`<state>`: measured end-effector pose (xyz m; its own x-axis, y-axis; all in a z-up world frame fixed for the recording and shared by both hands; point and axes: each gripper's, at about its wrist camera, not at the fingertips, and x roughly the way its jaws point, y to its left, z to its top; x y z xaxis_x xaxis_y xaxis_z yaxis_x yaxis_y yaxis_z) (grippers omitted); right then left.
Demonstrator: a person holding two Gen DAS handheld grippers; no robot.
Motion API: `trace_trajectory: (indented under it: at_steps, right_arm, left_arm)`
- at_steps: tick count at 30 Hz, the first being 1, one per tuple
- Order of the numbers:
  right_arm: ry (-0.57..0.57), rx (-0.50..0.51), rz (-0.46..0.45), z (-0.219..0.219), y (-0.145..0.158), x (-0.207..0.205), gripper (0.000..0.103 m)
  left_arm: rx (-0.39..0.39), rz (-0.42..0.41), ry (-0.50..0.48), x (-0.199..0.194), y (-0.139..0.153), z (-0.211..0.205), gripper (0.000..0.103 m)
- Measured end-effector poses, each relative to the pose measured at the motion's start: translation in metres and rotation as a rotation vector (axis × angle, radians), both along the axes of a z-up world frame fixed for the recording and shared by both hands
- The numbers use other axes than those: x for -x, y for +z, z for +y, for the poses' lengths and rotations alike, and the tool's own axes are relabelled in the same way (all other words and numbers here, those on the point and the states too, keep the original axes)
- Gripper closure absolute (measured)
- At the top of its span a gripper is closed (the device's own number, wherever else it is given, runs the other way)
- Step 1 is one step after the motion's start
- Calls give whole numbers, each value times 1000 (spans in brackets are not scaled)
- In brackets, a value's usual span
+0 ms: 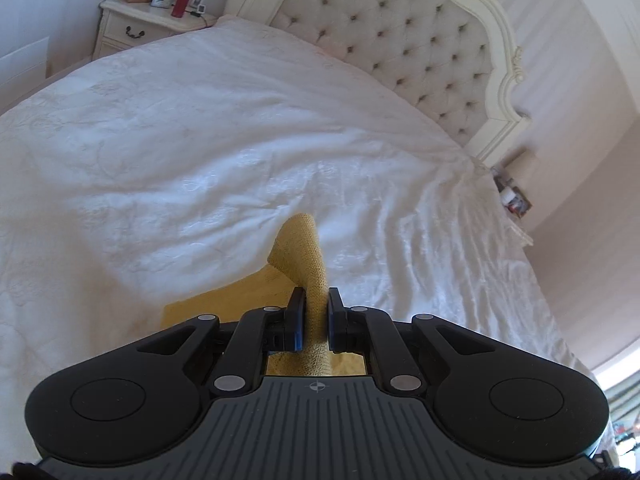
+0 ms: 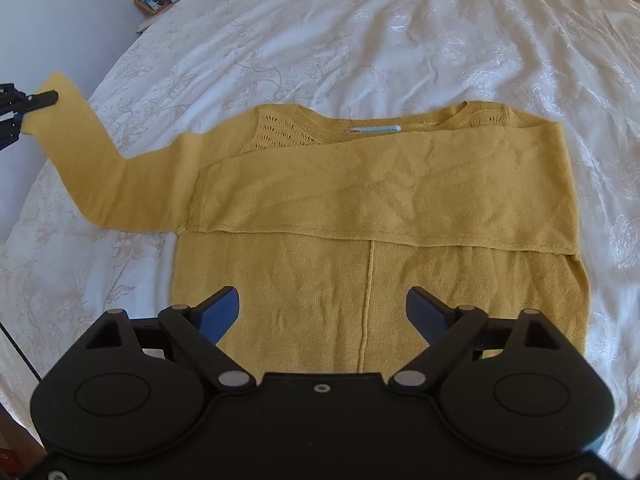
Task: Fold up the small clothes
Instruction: 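Lift the cuff with the left gripper and fold the sleeve across the body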
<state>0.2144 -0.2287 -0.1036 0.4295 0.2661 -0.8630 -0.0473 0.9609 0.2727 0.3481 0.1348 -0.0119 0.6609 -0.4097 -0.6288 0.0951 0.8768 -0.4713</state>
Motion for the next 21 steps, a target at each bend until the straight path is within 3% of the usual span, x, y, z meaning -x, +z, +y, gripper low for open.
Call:
trace_trajectory:
  at_steps: [6,14,15,18,21]
  right_arm:
    - [-33,-37,-7,-36,-2,11,11]
    - [-77,-36,-13,-78,1,25,11]
    - [-83,-35,-12,-82,0,26,11]
    - [-100,-32,-7,-90,-1,27,11]
    - [-112,-26,-2,-95,-3,25,11]
  left_arm:
    - [38,-12,-95,-1,-7,-105,93]
    - [13,51,-192,-5,-62,-224,92]
    - [2,62,-204,-1,-67,-233,91]
    - [-18,75,-237,6,-73,-255,74]
    - [-28,55,-270,15,-69,-267,70]
